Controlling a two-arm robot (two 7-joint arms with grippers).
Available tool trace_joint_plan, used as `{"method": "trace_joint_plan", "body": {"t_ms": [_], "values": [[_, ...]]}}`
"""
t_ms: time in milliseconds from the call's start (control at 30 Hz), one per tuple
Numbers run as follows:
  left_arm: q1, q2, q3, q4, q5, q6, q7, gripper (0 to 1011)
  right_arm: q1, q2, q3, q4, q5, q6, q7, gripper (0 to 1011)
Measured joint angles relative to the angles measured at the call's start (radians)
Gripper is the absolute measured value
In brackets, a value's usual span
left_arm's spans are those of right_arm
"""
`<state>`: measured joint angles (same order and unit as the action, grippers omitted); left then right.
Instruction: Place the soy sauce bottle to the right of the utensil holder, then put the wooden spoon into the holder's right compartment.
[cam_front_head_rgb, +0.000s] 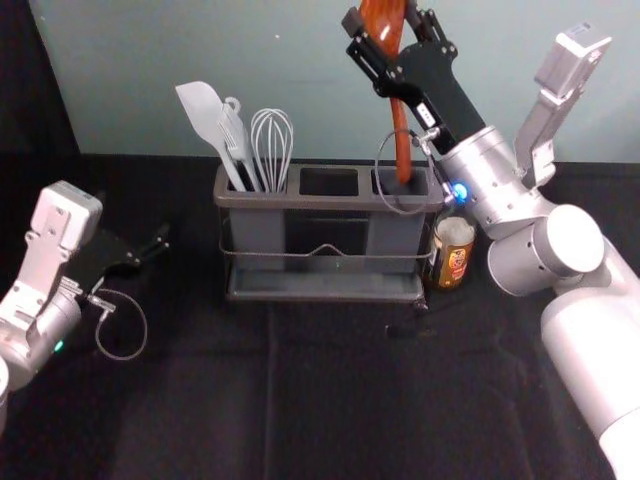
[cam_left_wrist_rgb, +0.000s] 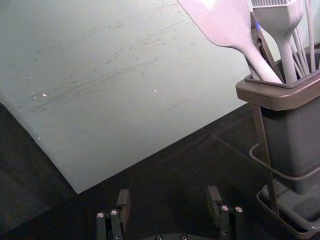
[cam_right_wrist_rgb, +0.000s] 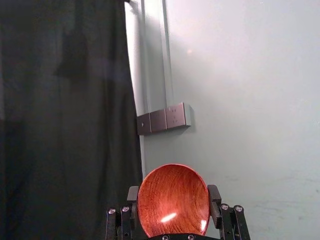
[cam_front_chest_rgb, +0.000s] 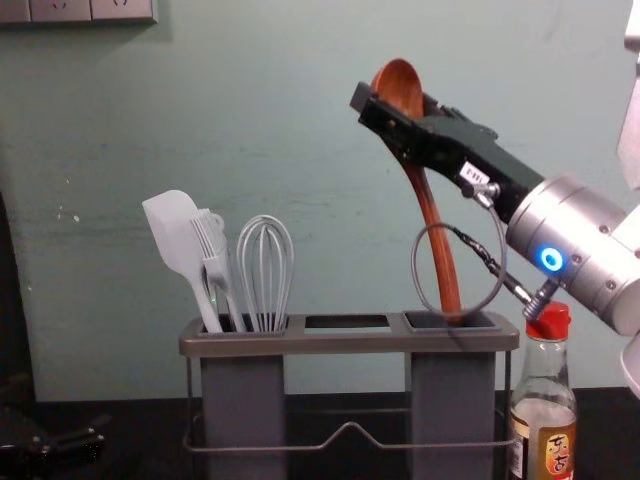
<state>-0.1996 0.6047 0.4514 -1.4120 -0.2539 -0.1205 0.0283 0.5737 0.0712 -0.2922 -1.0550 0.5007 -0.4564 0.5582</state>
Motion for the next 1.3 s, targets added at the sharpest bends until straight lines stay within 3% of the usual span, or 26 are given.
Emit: {"method": "trace_joint_plan", "body": {"t_ms": [567, 1300], "values": [[0.000, 0.000, 0.000, 0.000, 0.000, 0.000, 0.000, 1005, -0.042, 0.004, 0.006, 0.030, -0.021, -0.005, 0.009, 840], [0.000, 0.000, 0.000, 0.000, 0.000, 0.000, 0.000, 1005, -0.092, 0.013, 0.023, 0.026, -0.012, -0.016, 0.025, 839]]}}
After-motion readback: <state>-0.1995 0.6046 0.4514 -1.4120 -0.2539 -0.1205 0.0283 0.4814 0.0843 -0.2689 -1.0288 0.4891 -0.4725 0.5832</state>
